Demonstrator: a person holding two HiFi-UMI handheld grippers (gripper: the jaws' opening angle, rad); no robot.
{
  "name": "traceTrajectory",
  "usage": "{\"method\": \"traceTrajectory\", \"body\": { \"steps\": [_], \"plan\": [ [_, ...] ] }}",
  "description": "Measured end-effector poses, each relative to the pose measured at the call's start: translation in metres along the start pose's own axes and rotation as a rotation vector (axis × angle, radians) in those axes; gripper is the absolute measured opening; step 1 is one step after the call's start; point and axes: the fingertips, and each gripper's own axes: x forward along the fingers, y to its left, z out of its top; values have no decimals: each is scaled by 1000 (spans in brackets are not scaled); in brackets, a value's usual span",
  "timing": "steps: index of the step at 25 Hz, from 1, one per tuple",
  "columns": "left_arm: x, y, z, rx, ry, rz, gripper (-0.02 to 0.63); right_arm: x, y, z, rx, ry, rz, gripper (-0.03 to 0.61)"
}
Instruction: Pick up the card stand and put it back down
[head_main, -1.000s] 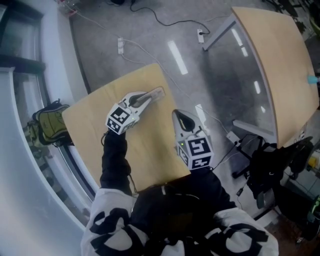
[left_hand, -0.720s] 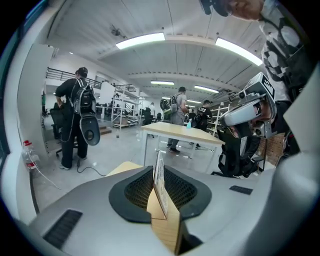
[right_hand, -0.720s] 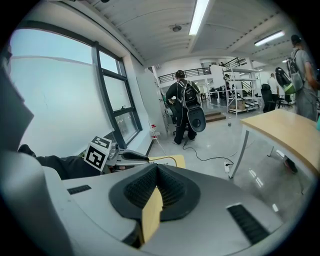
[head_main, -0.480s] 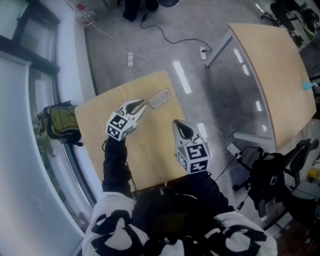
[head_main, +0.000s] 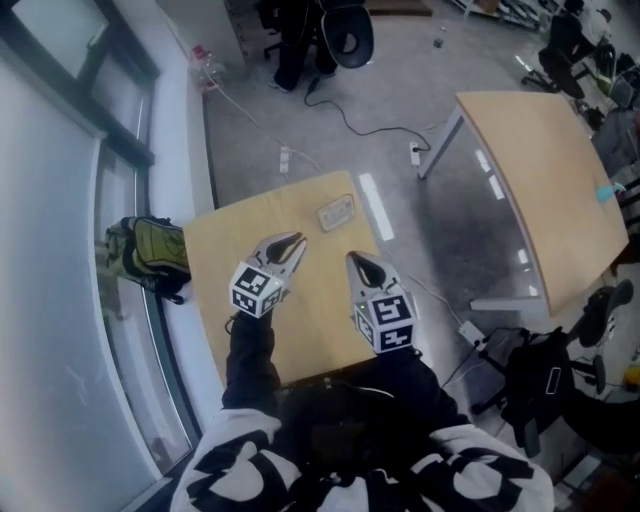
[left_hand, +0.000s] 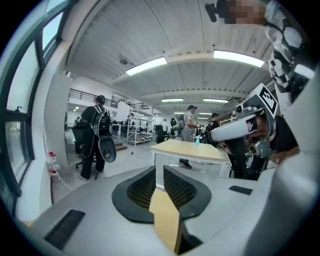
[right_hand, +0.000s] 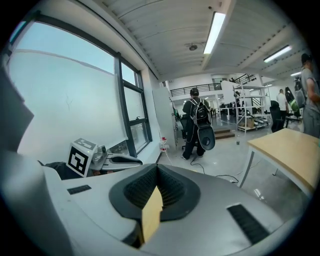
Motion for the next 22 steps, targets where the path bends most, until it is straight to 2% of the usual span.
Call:
{"method": "traceTrajectory", "body": {
  "steps": [4, 6, 9, 15, 22],
  "plan": [
    [-28, -29, 37, 50, -68, 54, 52, -13, 17, 13, -41, -51, 5, 18],
    [-43, -39, 61, 50, -126, 84, 46, -19, 21, 20, -50, -78, 1, 18],
    [-70, -47, 78, 34, -176, 137, 32, -26, 28, 32, -61, -122, -4, 18],
    [-106, -56, 116, 65, -226, 313, 5, -36, 49, 55, -101, -197, 11, 18],
    [-114, -67, 126, 27, -265, 325, 5, -40, 67, 66, -119, -243, 7, 18]
  ]
}}
